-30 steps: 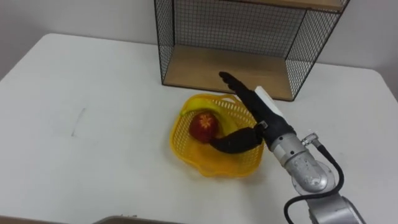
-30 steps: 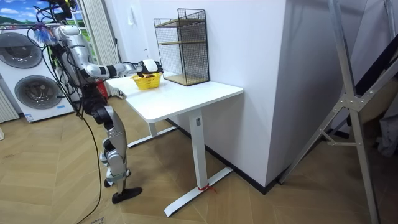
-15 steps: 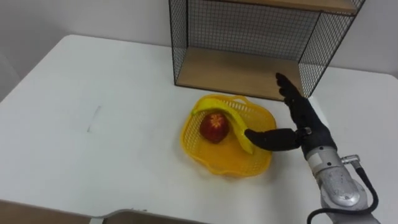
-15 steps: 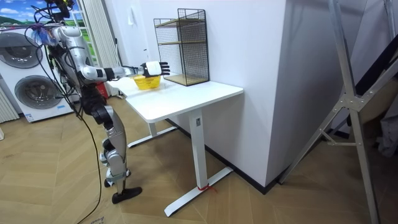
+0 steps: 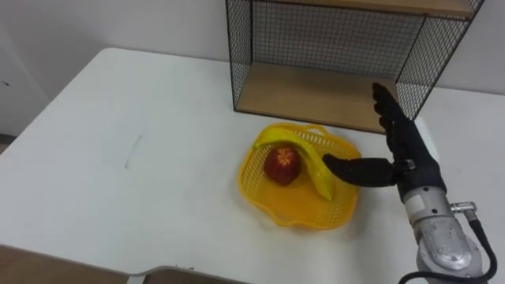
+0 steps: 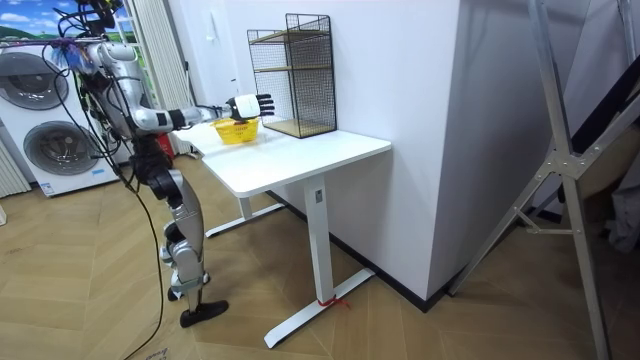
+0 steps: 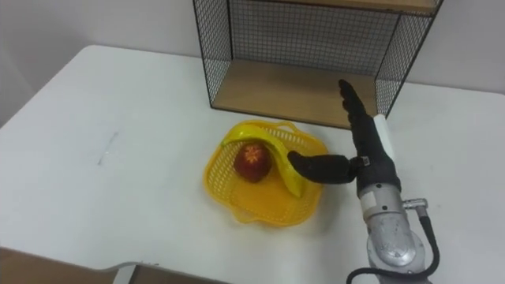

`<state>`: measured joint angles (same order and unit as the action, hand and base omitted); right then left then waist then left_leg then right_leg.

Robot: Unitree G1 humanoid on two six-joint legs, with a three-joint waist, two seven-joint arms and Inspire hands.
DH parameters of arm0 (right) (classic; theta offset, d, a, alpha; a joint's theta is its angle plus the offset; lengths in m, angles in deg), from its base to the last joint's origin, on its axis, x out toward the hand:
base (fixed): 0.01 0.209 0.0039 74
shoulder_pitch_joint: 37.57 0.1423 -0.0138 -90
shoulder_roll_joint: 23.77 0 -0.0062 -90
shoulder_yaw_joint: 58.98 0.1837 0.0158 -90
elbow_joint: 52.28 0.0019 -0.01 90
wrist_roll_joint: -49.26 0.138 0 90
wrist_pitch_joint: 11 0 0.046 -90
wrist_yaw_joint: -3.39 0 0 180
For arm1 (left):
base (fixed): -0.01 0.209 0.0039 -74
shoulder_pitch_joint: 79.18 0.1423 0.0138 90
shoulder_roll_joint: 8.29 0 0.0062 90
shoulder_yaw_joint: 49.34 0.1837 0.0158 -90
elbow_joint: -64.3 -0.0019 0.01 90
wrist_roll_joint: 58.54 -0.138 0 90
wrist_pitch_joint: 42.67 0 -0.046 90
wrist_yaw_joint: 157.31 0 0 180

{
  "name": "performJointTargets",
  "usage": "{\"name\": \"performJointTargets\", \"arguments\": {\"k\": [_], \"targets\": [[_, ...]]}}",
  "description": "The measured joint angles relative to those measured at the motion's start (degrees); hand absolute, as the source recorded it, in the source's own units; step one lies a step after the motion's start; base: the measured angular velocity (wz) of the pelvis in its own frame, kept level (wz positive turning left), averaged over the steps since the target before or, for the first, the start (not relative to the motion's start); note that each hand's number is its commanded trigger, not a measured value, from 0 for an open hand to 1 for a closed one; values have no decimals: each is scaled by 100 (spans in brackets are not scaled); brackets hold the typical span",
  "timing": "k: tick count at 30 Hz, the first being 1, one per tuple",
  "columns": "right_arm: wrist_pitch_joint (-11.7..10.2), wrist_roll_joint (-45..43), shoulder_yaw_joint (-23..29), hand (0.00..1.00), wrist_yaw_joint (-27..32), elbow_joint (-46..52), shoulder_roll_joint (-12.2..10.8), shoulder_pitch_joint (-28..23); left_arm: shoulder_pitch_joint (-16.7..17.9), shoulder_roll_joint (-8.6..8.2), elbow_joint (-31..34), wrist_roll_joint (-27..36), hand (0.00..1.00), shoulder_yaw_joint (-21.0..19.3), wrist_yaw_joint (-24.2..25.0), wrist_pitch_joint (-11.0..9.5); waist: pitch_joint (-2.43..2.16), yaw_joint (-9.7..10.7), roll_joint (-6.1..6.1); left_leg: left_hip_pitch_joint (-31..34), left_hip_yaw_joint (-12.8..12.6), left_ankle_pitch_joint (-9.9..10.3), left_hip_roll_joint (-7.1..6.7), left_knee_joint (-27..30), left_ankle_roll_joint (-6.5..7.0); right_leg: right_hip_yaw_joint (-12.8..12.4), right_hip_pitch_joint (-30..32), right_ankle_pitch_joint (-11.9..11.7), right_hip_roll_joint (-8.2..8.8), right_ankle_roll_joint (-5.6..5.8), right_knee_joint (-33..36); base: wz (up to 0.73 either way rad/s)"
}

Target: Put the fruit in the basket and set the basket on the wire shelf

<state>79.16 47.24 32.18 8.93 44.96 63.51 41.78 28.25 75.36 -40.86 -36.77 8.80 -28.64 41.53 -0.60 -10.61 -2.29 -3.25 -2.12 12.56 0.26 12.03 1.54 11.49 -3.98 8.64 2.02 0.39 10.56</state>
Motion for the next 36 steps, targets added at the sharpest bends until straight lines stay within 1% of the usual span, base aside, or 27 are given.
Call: {"name": "performJointTargets", "arguments": {"k": [1, 2, 4, 5, 6, 7, 9, 11, 12, 13, 14, 16, 17, 19, 20, 22, 23, 24, 26, 27, 28, 29, 31, 33, 36], "targets": [[-1, 18, 31, 0, 74, 3, 4, -46, 11, 0, 280, -173, 0, -8, -197, -83, 0, -3, -5, -7, 1, 0, -5, -1, 0, 4, -10, 0, 5, 0, 1, 0], [-1, 74, 48, 0, 99, 4, 5, -72, 7, 0, 421, -237, 0, -20, -269, -96, -1, -3, -3, -12, 5, -1, -9, -1, 1, 13, -17, 0, 7, 0, 0, 0], [-1, 269, 125, 0, 144, -35, 4, -140, 1, 4, 1062, -510, 0, -90, -486, -161, 7, 55, 3, -35, 35, 0, -20, 3, 3, 41, -70, 0, 9, 1, -29, 7], [-1, 319, 156, 0, 149, -34, 4, -150, 1, 4, 1208, -631, 0, -107, -520, -176, 11, 69, 12, -29, 47, 0, -23, 3, 3, 53, -80, 1, 12, 2, -51, 9], [-7, 426, 237, 0, 165, -35, 4, -171, 0, 5, 1478, -854, 0, -128, -564, -243, 15, 72, 23, -12, 67, 0, -39, 4, 3, 67, -87, 1, 12, 2, -84, 8], [-7, 446, 293, 0, 206, -35, 4, -182, 0, 6, 1695, -980, 0, -154, -569, -313, 14, 81, 23, 1, 78, 0, -43, 15, 3, 74, -86, 3, 14, 6, -93, 6], [-12, 438, 354, 0, 218, -35, 4, -181, -25, 8, 1947, -1164, 0, -168, -568, -377, 18, 110, 21, 5, 77, 0, -43, 17, 3, 66, -84, 5, 13, 8, -98, 2], [-45, 426, 366, 0, 218, -46, -9, -181, -80, 7, 2136, -1287, 0, -164, -548, -441, 31, 133, 32, 9, 84, 0, -44, 15, 3, 80, -85, 6, 12, 10, -99, 0], [-115, 439, 366, 0, 199, -91, -10, -181, -142, 6, 2225, -1354, 0, -142, -536, -466, 51, 149, 36, 14, 86, 0, -45, 15, 4, 90, -86, 7, 13, 11, -99, 5], [-164, 488, 365, 0, 173, -153, -16, -181, -169, 6, 2354, -1353, 0, -110, -490, -468, 56, 178, 39, 28, 80, 1, -47, 18, 5, 108, -86, 7, 15, 12, -106, 5], [-164, 495, 366, 0, 172, -166, -26, -186, -161, 3, 2426, -1350, 0, -94, -436, -468, 57, 196, 43, 32, 81, 2, -48, 17, 7, 111, -86, 9, 17, 16, -107, 8], [-206, 494, 398, 0, 97, -196, -52, -196, -165, 3, 2663, -1352, 0, 41, -157, -508, 62, 301, 49, 58, 138, 5, -62, 25, 11, 125, -83, 13, 26, 21, -110, 8], [-237, 494, 406, 0, 69, -225, -54, -194, -167, 3, 2666, -1352, 0, 101, -69, -537, 69, 312, 34, 58, 132, 4, -64, 24, 11, 123, -81, 13, 28, 22, -107, 3], [-278, 428, 420, 0, -35, -344, -96, -196, -166, -2, 2665, -1317, 0, 451, 248, -547, 86, 393, 11, 57, 130, 6, -64, 35, 14, 151, -80, 14, 32, 23, -91, 0], [-277, 424, 419, 0, -62, -368, -122, -201, -165, -2, 2665, -1262, 0, 558, 332, -552, 90, 413, 5, 55, 130, 6, -64, 37, 14, 148, -79, 14, 32, 23, -89, 0], [-278, 427, 408, 0, -126, -400, -286, -202, -166, -3, 2656, -942, 0, 946, 705, -556, 92, 481, -9, 55, 123, 6, -61, 34, 13, 140, -72, 14, 28, 23, -81, -2], [-279, 428, 407, 0, -148, -400, -303, -201, -166, -3, 2654, -881, 0, 1013, 798, -557, 92, 503, -9, 52, 117, 6, -59, 34, 13, 135, -71, 14, 27, 23, -80, -3], [-310, 431, 406, 0, -167, -413, -331, -201, -166, -2, 2644, -793, 0, 1126, 996, -557, 93, 571, 3, 48, 101, 6, -59, 33, 13, 125, -71, 14, 27, 23, -76, -7], [-381, 480, 408, 0, -195, -461, -350, -202, -168, -5, 2632, -723, 0, 1258, 1359, -559, 100, 582, 25, 15, 49, 6, -52, 9, 13, 82, -67, 13, 24, 22, -69, -13], [-387, 616, 398, 0, -225, -465, -355, -203, -167, -5, 2627, -549, 0, 1378, 1622, -560, 108, 581, 42, -28, 28, 3, -51, -30, 16, 42, -77, 13, 21, 22, -67, -14], [-389, 652, 393, 0, -269, -466, -373, -201, -168, -6, 2622, -376, 0, 1524, 1892, -560, 106, 592, 61, -41, -15, 3, -49, -36, 17, 18, -83, 13, 19, 22, -67, -11], [-399, 686, 381, 0, -284, -467, -384, -198, -173, -5, 2612, -308, 0, 1603, 2042, -561, 107, 598, 75, -42, -18, 3, -48, -36, 17, 15, -83, 13, 18, 22, -67, -3], [-494, 916, 289, 0, -325, -568, -387, -168, -233, -4, 2450, -195, 0, 1880, 2538, -560, 123, 668, 124, -36, -14, 3, -45, -35, 17, 33, -84, 13, 19, 22, -68, 0], [-530, 1224, 224, 0, -368, -737, -415, -107, -249, -6, 2319, -99, 0, 2075, 2829, -560, 131, 734, 147, -34, -15, 4, -39, -30, 17, 33, -78, 13, 17, 22, -67, 0], [-534, 1878, 224, 0, -506, -874, -524, -109, -381, -40, 2000, 95, 0, 2331, 3337, -558, 139, 783, 133, -37, -25, 4, -38, -33, 17, 16, -79, 13, 17, 22, -69, 0]]}}
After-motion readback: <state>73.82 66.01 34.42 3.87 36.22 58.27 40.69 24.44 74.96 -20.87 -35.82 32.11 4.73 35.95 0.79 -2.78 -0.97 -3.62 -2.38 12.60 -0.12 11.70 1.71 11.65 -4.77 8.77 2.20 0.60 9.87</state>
